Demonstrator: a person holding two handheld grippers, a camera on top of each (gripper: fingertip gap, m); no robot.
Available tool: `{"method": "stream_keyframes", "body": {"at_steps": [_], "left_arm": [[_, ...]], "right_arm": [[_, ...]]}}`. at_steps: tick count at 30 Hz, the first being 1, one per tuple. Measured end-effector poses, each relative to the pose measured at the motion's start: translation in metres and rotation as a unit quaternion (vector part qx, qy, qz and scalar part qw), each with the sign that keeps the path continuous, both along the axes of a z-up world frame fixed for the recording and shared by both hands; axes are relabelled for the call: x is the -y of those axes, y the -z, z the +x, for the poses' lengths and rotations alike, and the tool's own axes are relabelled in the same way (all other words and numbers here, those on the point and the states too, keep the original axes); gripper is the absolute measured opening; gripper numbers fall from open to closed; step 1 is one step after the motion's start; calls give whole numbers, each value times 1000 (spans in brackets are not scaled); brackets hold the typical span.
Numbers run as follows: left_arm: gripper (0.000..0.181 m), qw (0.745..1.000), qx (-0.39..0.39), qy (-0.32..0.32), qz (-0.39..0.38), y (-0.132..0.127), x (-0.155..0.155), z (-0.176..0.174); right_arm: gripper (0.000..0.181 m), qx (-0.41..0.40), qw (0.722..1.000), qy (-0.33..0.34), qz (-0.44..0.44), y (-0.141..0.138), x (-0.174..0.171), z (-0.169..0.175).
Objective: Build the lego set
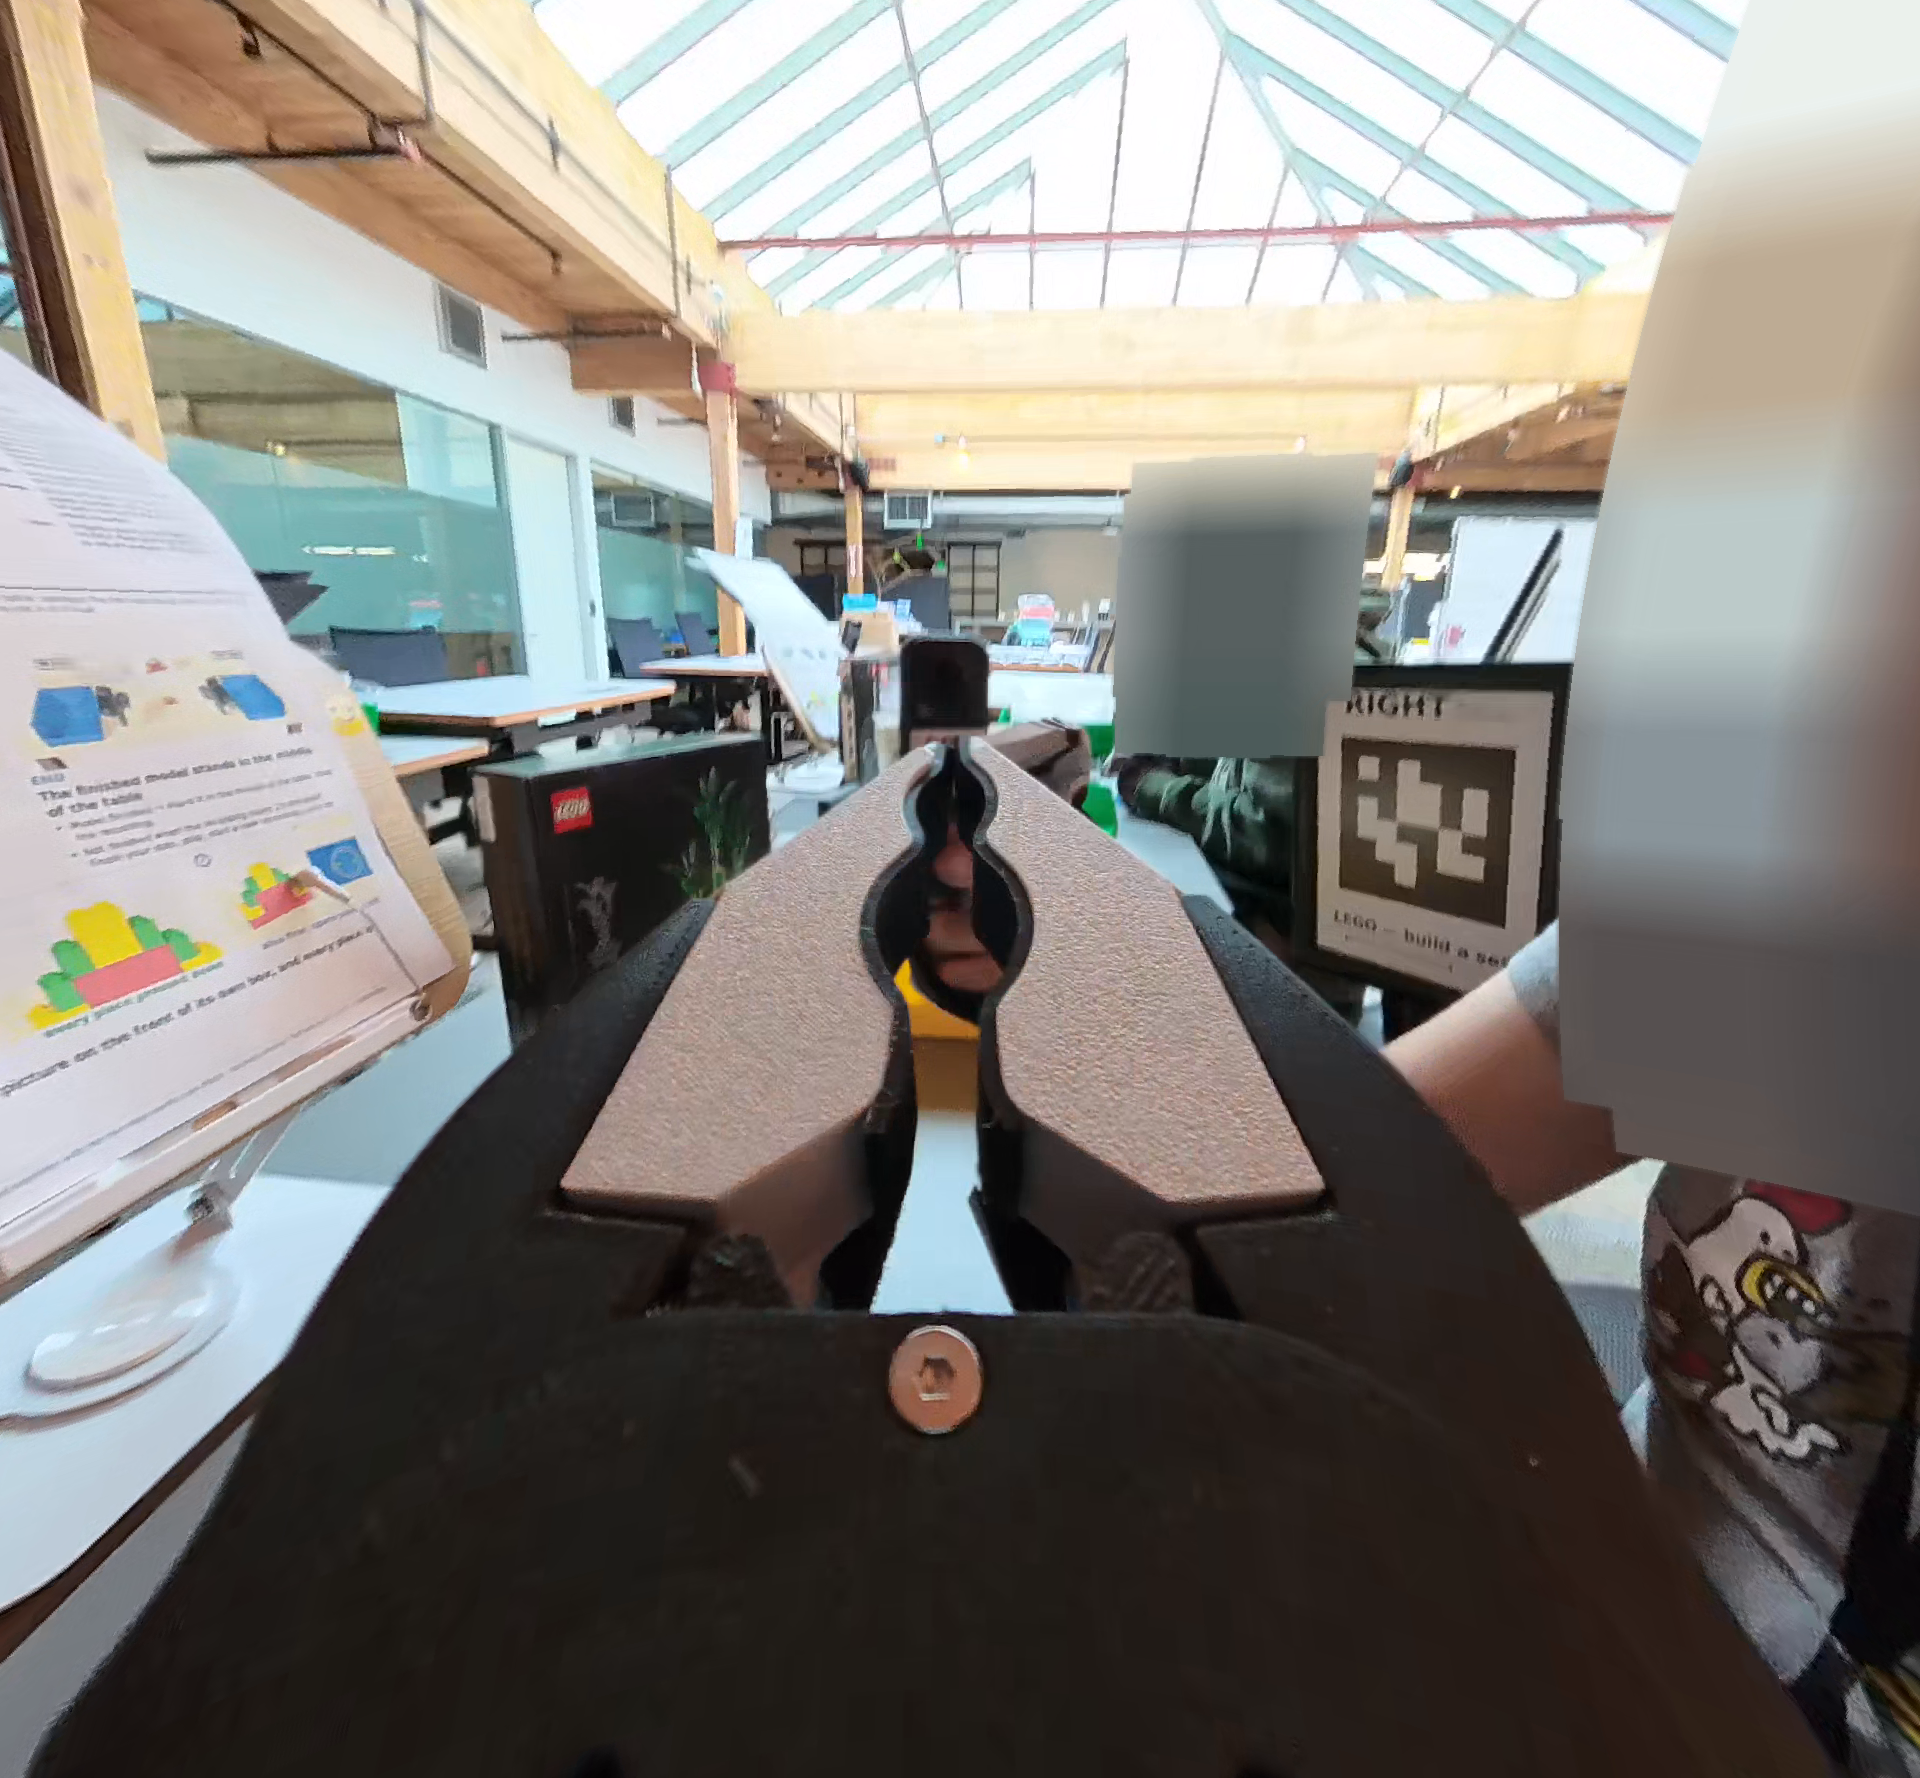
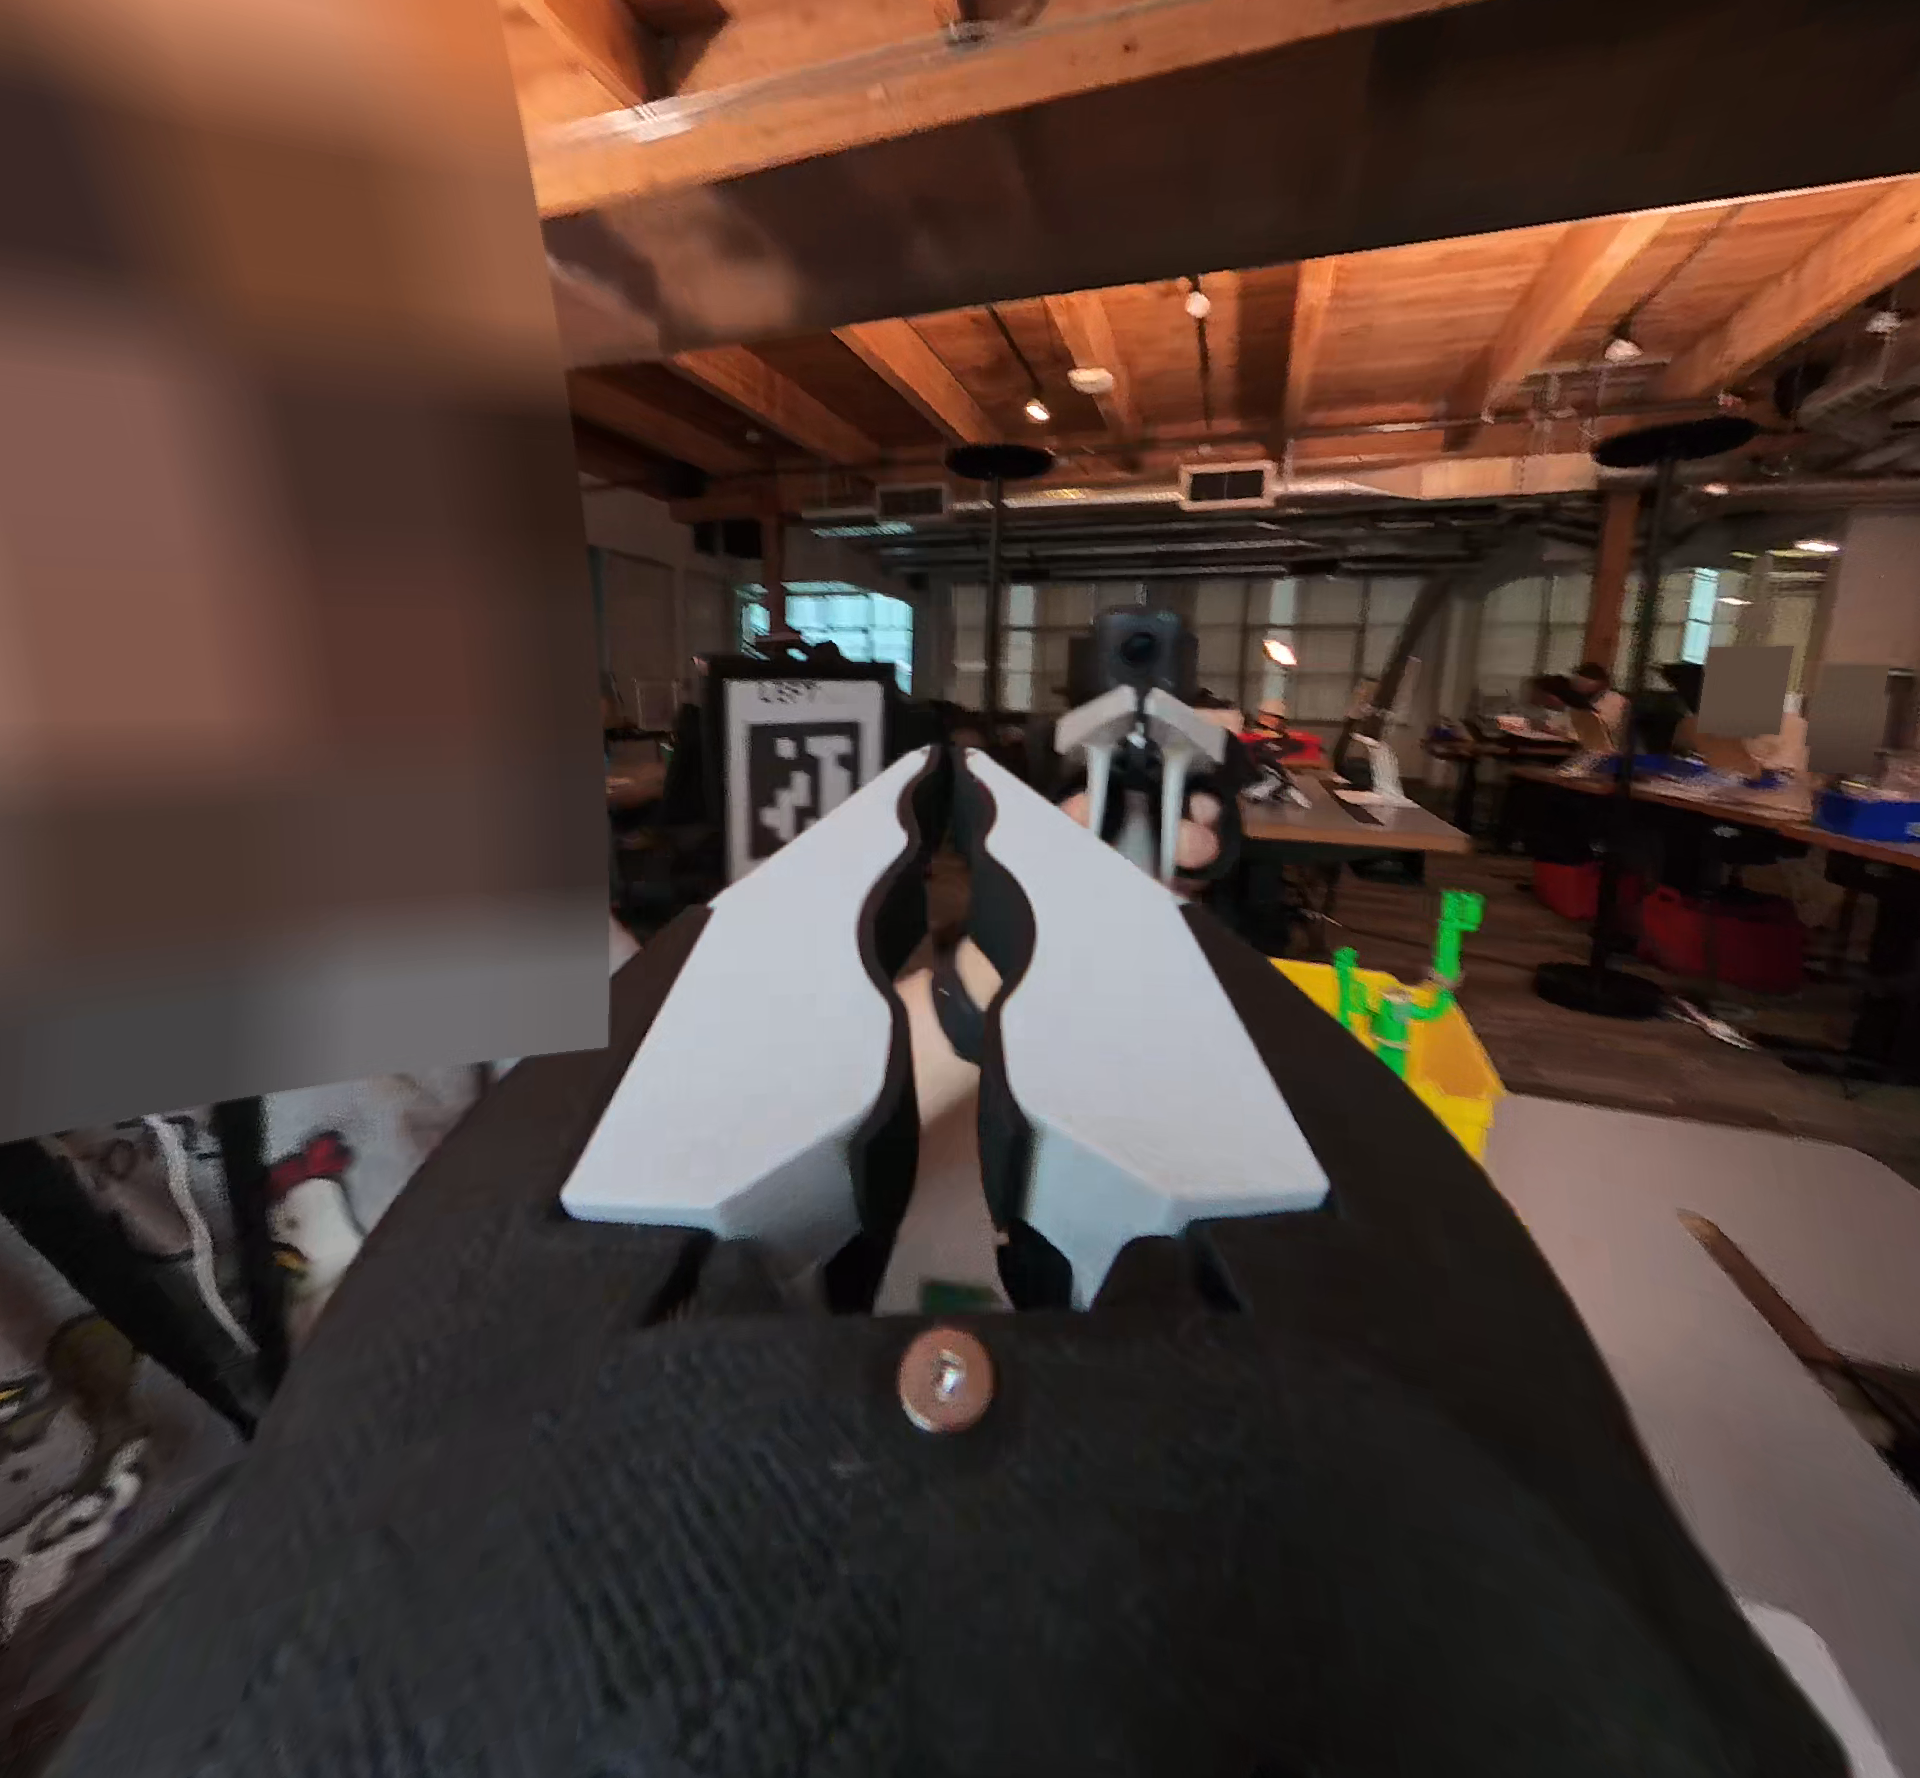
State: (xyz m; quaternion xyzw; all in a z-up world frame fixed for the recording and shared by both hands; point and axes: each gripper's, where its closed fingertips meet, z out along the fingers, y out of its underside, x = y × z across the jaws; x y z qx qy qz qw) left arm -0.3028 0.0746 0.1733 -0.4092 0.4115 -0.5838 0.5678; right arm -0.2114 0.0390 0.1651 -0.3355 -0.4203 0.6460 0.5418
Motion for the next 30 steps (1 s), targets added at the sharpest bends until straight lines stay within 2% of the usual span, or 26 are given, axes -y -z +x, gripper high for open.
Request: {"method": "stream_keyframes", "body": {"at_steps": [3, 6, 7, 11, 12, 13, 14, 17, 20, 21, 23, 24, 26, 28, 30], "left_arm": [[0, 998, -29, -48, 32, 4, -4, 3], [10, 995, -54, -67, 45, 7, -3, 5], [0, 994, -65, -70, 51, 9, -2, 6], [0, 988, -84, -106, 80, 11, -4, 9], [8, 987, -88, -112, 79, 12, -5, 10], [6, 986, -99, -113, 79, 14, -6, 12], [0, 983, -109, -119, 84, 17, -6, 13], [0, 976, -121, -151, 103, 18, -11, 14], [0, 982, -102, -134, 86, 12, -7, 13], [3, 985, -90, -127, 77, 9, -6, 12], [24, 990, -69, -110, 59, 3, -4, 9], [28, 992, -61, -101, 54, 1, -3, 7], [31, 993, -48, -95, 52, -3, -1, 3], [0, 992, -46, -95, 69, -3, 2, -1], [0, 990, -40, -111, 76, -6, 1, -5]], "right_arm": [[4, 65, 990, 114, 47, 16, -18, -14], [0, 125, 973, 170, 93, 28, -22, -24], [0, 134, 967, 188, 112, 29, -22, -26], [0, 188, 928, 261, 189, 40, -28, -34], [3, 203, 918, 277, 196, 42, -31, -35], [4, 215, 911, 290, 201, 44, -34, -35], [0, 221, 906, 295, 208, 46, -34, -36], [0, 234, 892, 309, 231, 47, -32, -39], [19, 230, 888, 327, 227, 41, -35, -39], [26, 231, 893, 324, 213, 40, -35, -39], [36, 233, 898, 319, 193, 41, -37, -40], [36, 233, 899, 318, 191, 41, -38, -40], [17, 231, 897, 323, 193, 40, -39, -38], [0, 228, 893, 328, 206, 40, -38, -36], [1, 223, 902, 313, 196, 37, -34, -36]]}}
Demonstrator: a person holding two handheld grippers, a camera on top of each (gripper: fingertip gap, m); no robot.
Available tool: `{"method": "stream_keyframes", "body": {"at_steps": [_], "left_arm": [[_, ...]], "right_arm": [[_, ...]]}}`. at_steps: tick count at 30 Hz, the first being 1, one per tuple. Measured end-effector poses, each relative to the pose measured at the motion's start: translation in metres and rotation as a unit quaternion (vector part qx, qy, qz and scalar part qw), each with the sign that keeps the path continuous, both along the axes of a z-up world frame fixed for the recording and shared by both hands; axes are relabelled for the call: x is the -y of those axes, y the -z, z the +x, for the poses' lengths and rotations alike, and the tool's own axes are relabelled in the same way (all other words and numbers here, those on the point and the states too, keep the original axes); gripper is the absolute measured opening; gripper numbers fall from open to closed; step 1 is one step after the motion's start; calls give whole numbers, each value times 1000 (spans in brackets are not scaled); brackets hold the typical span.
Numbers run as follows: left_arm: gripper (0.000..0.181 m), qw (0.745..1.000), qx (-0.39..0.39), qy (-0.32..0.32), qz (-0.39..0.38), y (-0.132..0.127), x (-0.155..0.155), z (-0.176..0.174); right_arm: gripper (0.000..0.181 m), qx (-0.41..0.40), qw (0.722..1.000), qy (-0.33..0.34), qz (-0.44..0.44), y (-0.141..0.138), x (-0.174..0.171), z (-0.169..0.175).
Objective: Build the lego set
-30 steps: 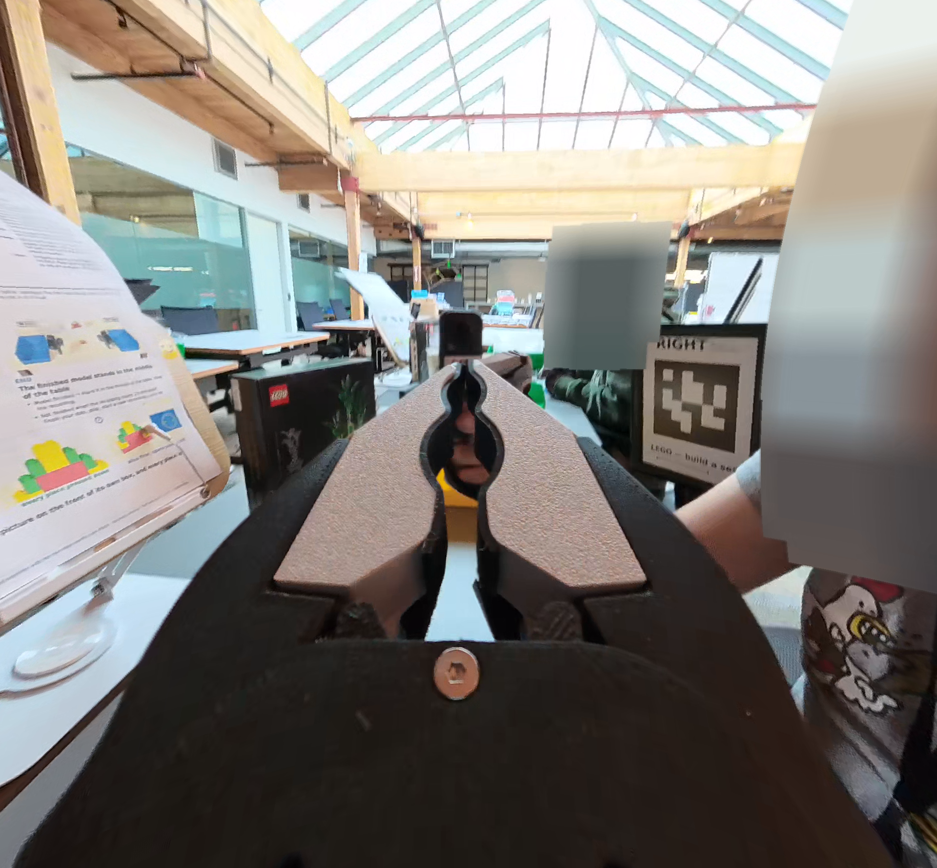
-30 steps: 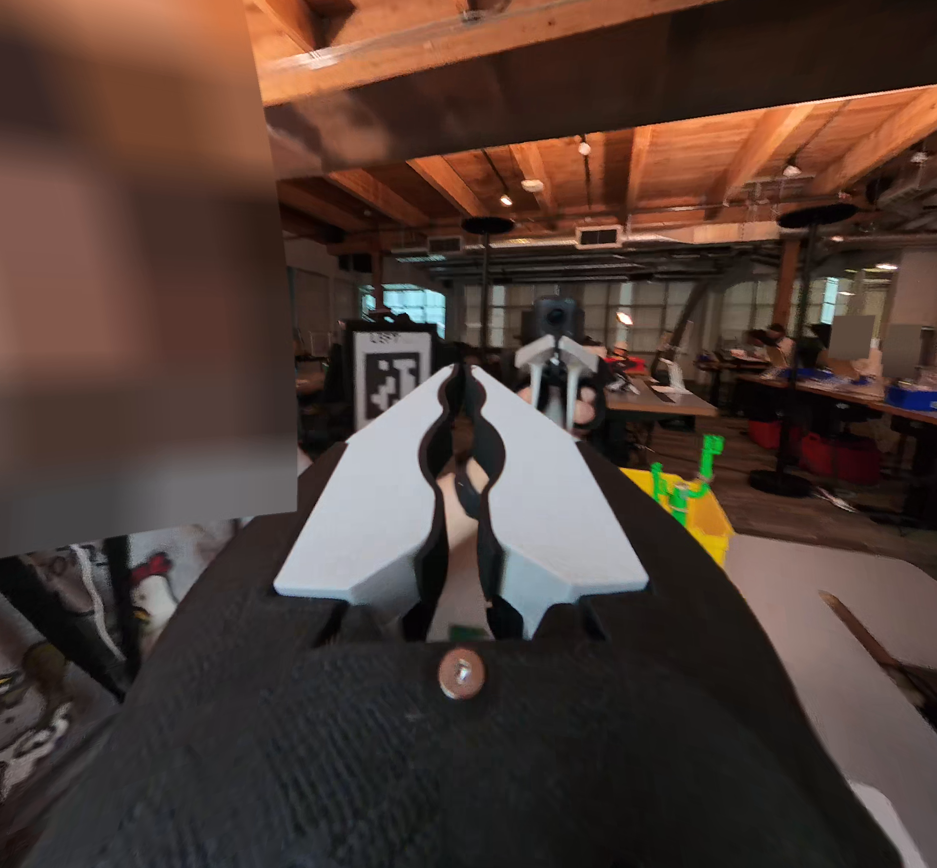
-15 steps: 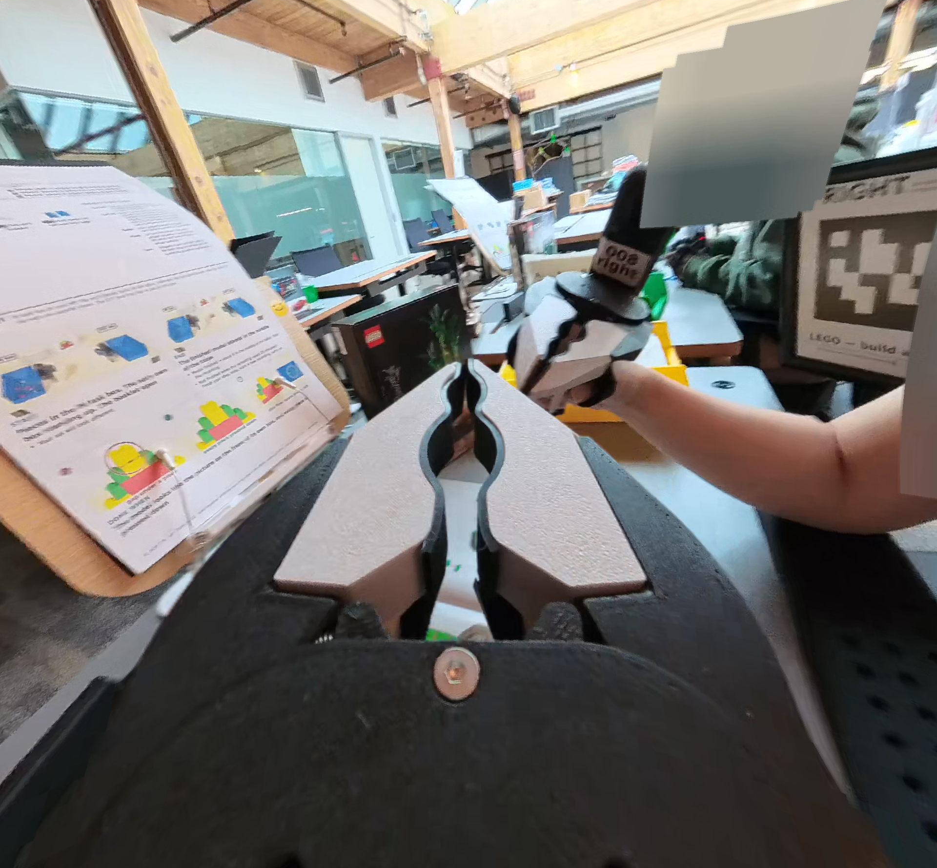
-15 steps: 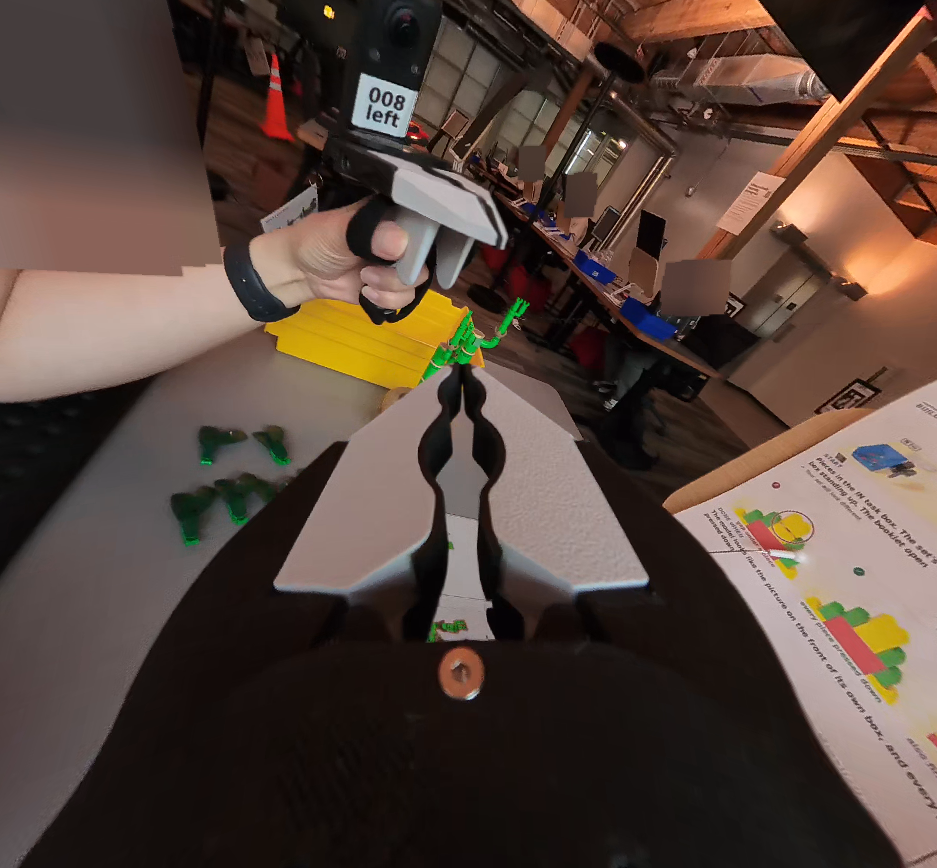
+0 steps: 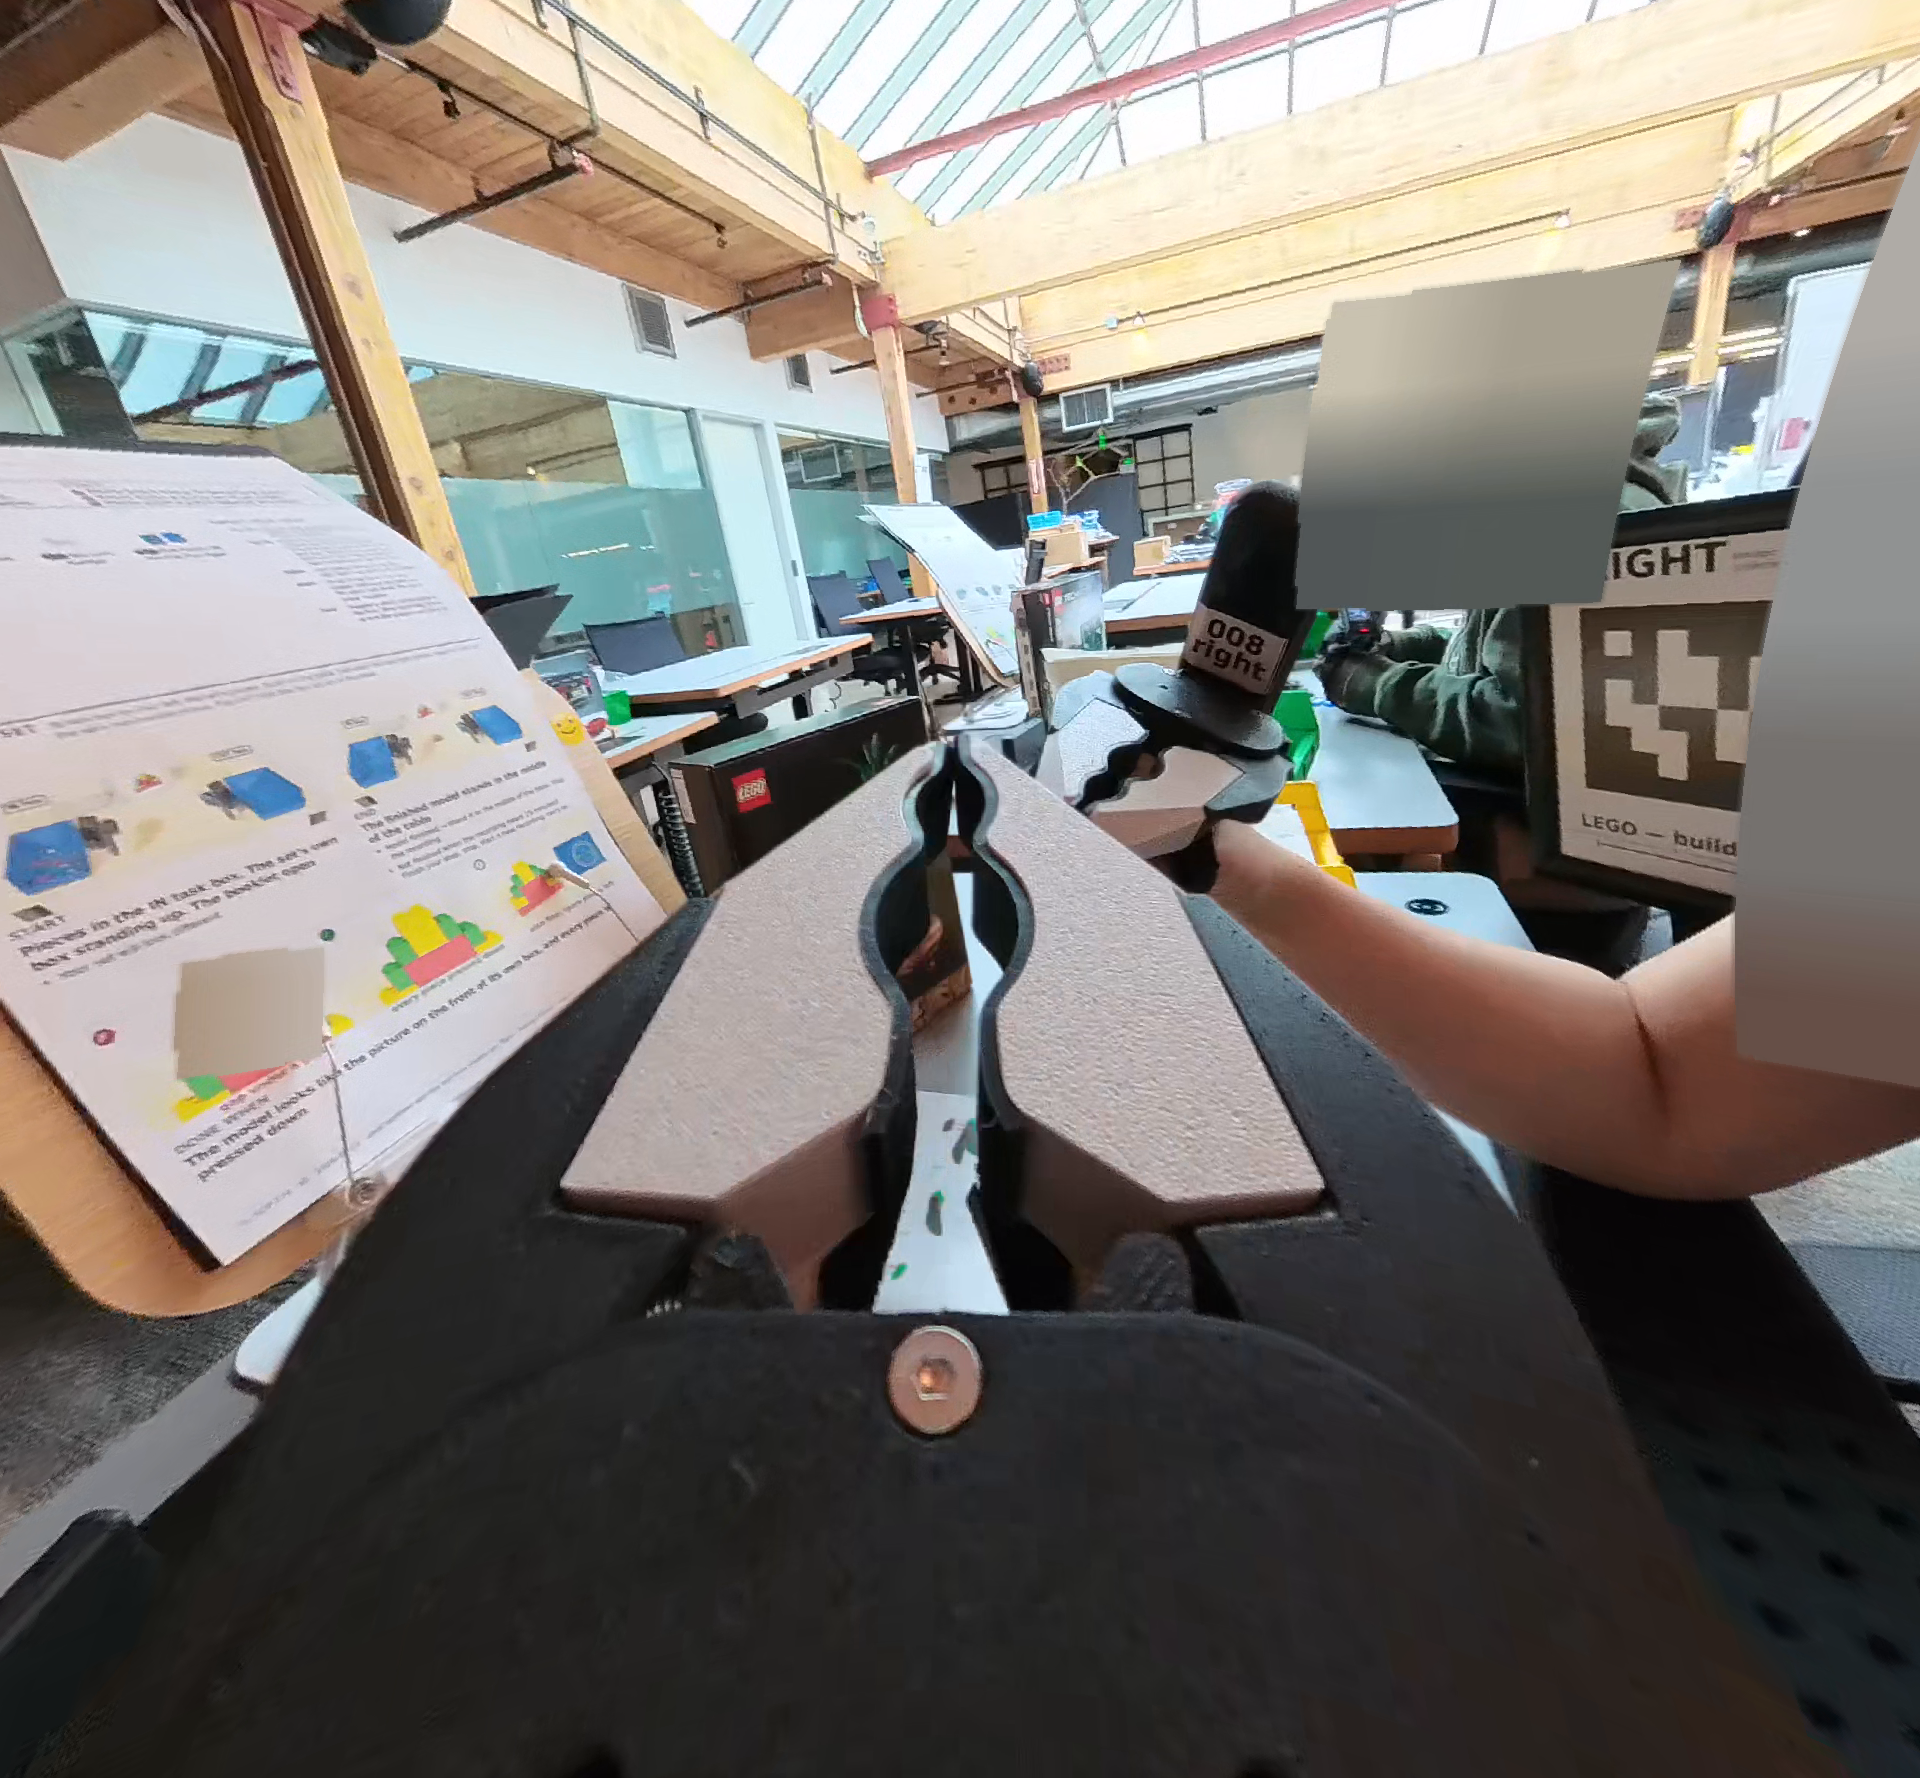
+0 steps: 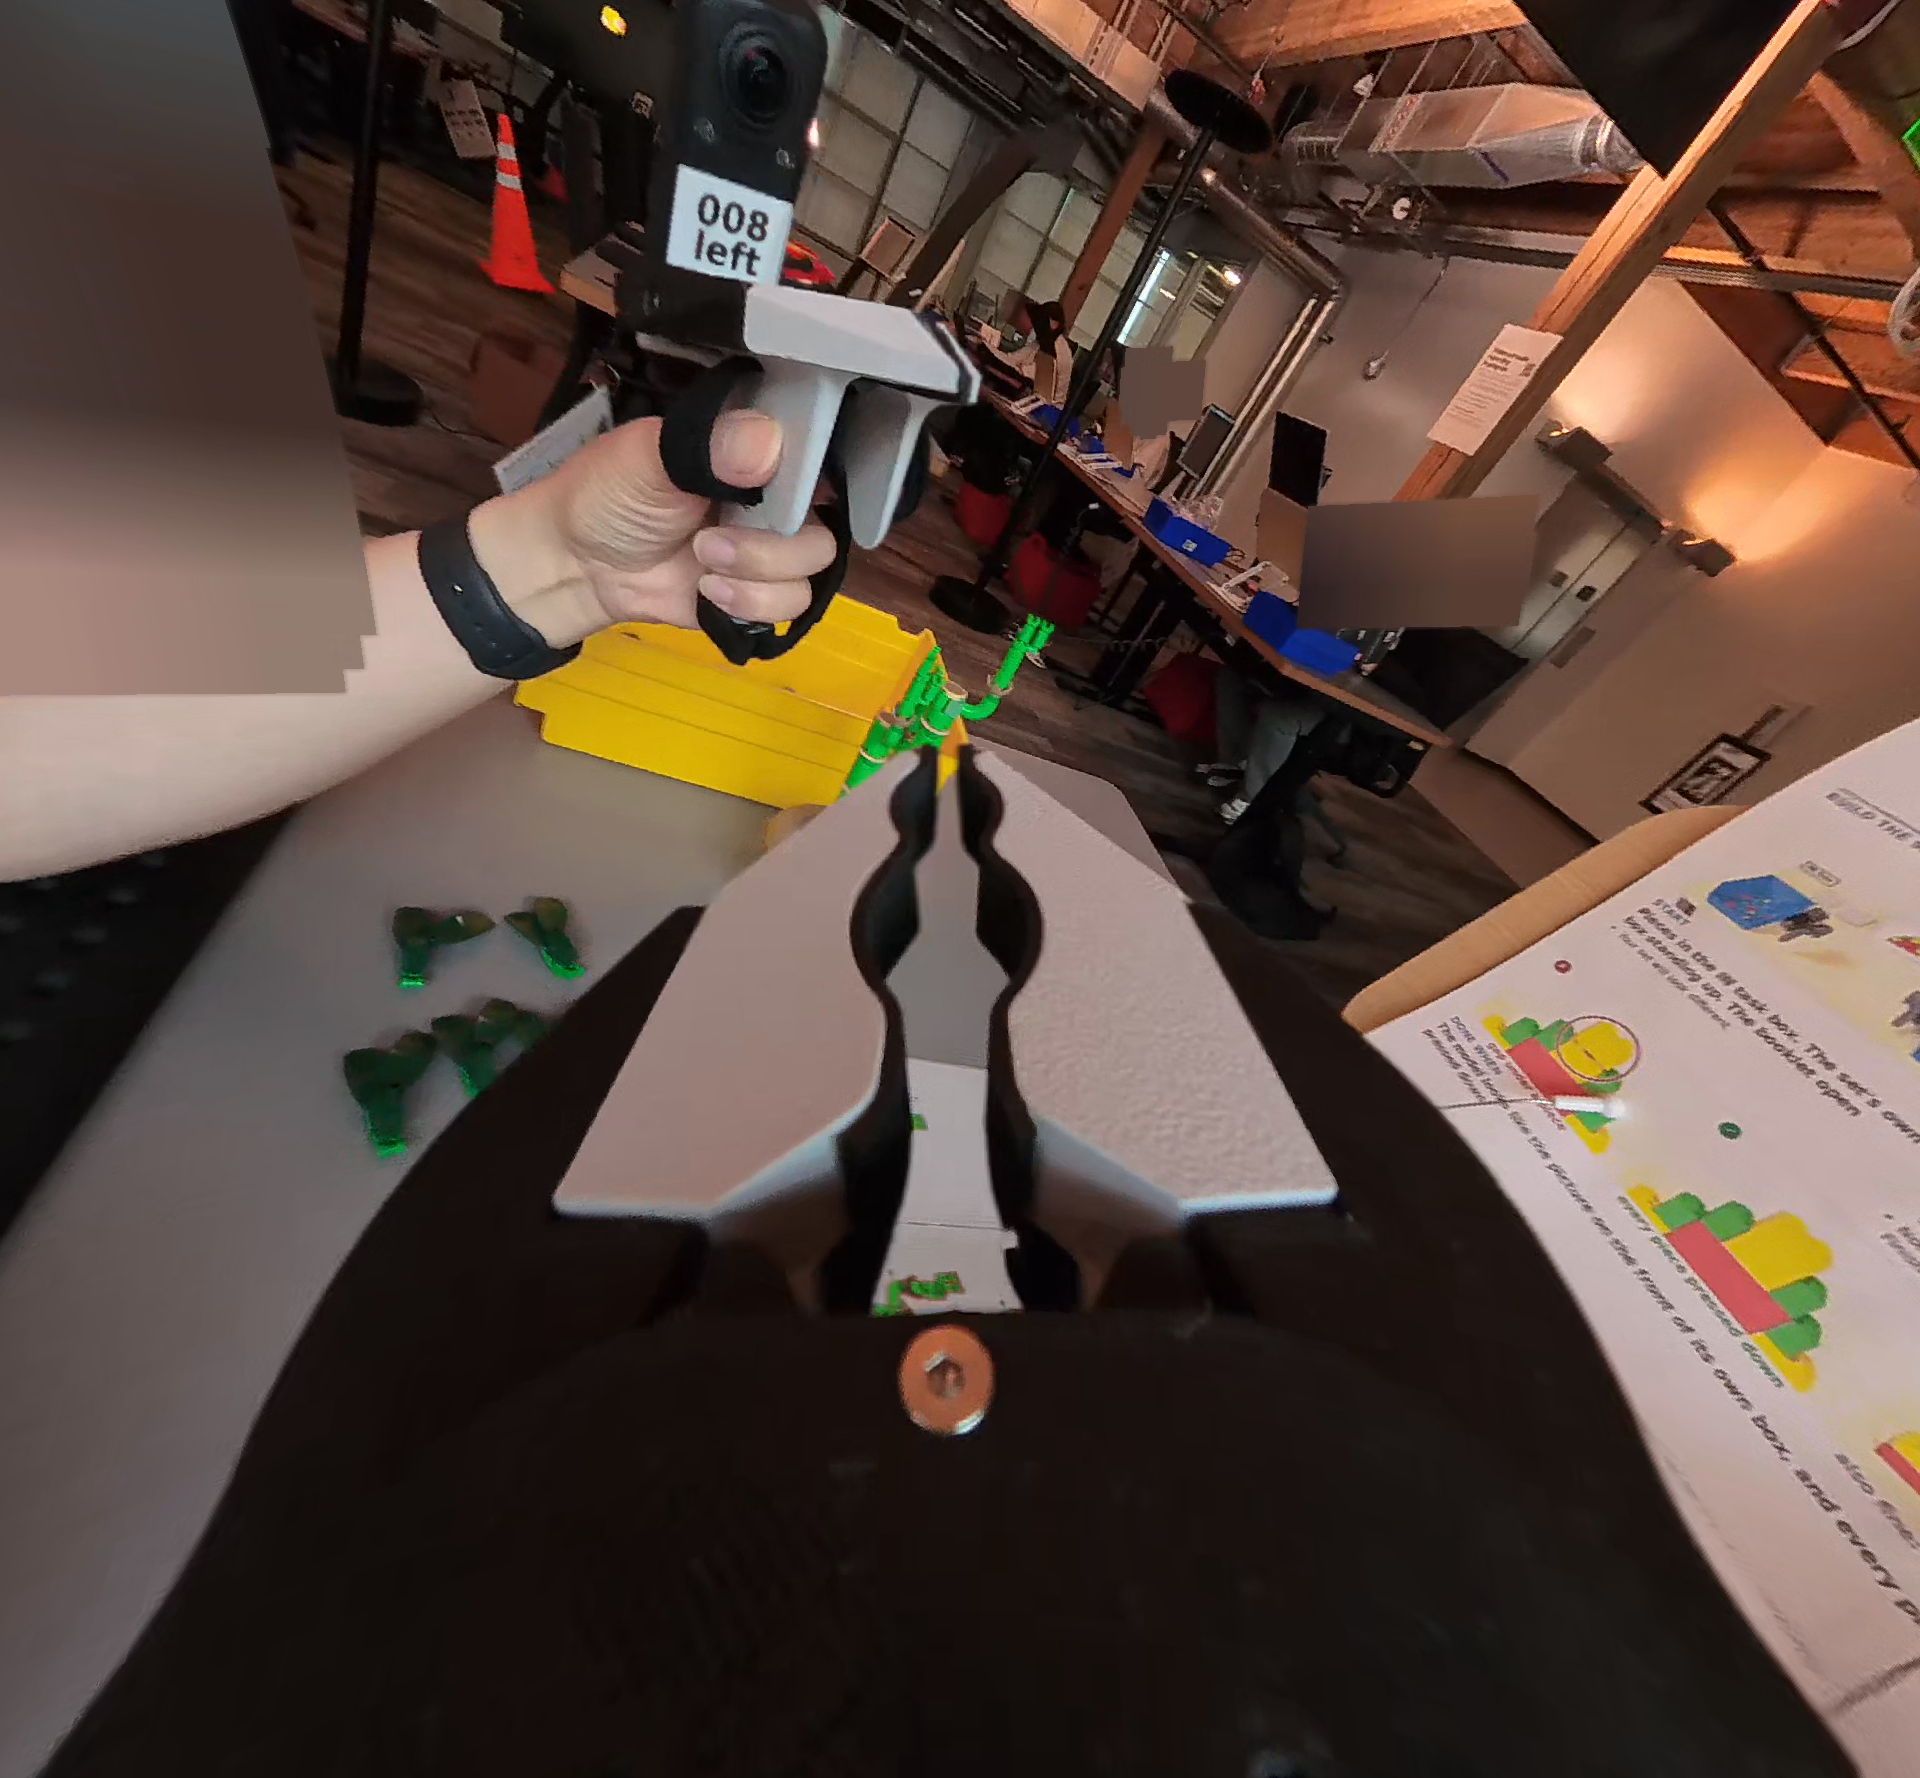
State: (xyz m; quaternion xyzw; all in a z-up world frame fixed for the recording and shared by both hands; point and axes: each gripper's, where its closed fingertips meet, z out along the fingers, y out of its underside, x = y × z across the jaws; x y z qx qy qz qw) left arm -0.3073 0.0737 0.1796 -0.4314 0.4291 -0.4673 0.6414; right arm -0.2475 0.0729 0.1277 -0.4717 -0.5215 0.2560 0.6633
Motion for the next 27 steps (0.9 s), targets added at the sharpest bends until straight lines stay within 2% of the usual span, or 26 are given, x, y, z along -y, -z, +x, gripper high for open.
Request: {"method": "stream_keyframes", "body": {"at_steps": [2, 5, 7, 9, 12, 14, 16, 17, 18, 19, 20, 22, 24, 26, 27], "left_arm": [[6, 1000, 7, -10, -7, -3, -3, -3], [0, 1000, -4, -5, -4, -1, 0, -2], [0, 1000, -5, -11, 1, -1, 0, -2], [0, 1000, -12, -9, -1, 0, 1, -1], [0, 999, -31, -38, 8, 5, -6, 0], [1, 998, -26, -60, 12, 3, -11, -2], [33, 997, -24, -71, -2, 1, -15, -5], [36, 997, -24, -77, -5, 1, -16, -7], [30, 996, -21, -86, -3, -1, -16, -11], [9, 995, -13, -97, 3, -4, -16, -16], [0, 994, 1, -108, 8, -10, -15, -22], [0, 993, 30, -111, 7, -25, -5, -34], [0, 993, 47, -105, 6, -39, 14, -46], [0, 989, 32, -143, 12, -45, 29, -63], [0, 983, 12, -181, 17, -45, 31, -74]], "right_arm": [[0, 4, 1000, -6, -23, 2, 0, 0], [0, 35, 999, -3, -19, 10, 1, 1], [4, 16, 1000, 9, -14, 4, -3, 2], [0, 9, 1000, -3, -23, 3, -1, 3], [2, -4, 1000, 22, -22, -2, -9, 11], [26, -32, 999, 32, -18, -12, -12, 18], [29, -43, 998, 50, -24, -17, -16, 30], [29, -48, 997, 62, -19, -20, -18, 38], [29, -53, 996, 77, -13, -23, -20, 46], [30, -55, 994, 89, -12, -25, -22, 55], [30, -56, 993, 98, -15, -27, -23, 63], [28, -64, 991, 118, -16, -31, -24, 80], [18, -66, 991, 115, -11, -35, -18, 91], [17, -63, 991, 118, -9, -37, -13, 99], [16, -58, 991, 122, -11, -37, -13, 102]]}}
